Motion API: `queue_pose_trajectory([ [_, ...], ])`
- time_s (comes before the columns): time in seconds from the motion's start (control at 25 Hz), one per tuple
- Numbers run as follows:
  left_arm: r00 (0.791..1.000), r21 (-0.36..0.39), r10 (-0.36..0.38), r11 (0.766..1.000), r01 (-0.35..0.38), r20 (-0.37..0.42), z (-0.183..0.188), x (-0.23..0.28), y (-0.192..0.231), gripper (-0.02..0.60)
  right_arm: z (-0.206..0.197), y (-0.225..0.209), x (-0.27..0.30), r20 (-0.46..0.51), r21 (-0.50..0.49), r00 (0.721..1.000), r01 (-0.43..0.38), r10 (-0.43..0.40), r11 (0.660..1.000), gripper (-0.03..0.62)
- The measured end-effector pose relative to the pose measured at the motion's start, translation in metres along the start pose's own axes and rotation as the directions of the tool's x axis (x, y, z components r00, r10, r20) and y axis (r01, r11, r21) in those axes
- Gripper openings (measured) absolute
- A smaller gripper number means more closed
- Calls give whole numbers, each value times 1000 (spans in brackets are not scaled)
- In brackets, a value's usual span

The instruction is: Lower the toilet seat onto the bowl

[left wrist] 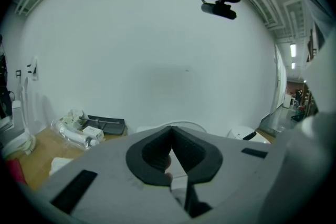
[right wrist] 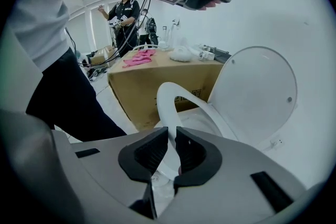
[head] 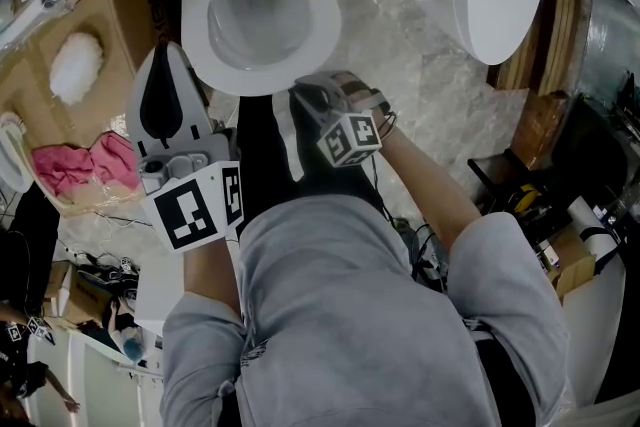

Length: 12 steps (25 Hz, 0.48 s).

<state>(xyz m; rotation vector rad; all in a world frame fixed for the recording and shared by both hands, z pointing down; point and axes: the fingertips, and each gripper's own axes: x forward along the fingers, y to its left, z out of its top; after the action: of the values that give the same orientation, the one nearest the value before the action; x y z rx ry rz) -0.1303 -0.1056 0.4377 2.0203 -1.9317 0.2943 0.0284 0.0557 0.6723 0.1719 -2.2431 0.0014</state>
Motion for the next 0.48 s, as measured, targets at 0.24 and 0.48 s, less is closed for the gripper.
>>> queue_pose_trajectory([
  [0.24, 1000, -1, 4, 1000, -4, -6, -9, 0, -2, 0, -16, 14, 13, -24, 6, 999, -32, 32, 999, 38],
  [0.48, 1000, -2, 10, 1000, -10, -18, -20, -1, 2, 0, -32, 28, 25, -58, 17, 997, -53, 54, 998, 37],
])
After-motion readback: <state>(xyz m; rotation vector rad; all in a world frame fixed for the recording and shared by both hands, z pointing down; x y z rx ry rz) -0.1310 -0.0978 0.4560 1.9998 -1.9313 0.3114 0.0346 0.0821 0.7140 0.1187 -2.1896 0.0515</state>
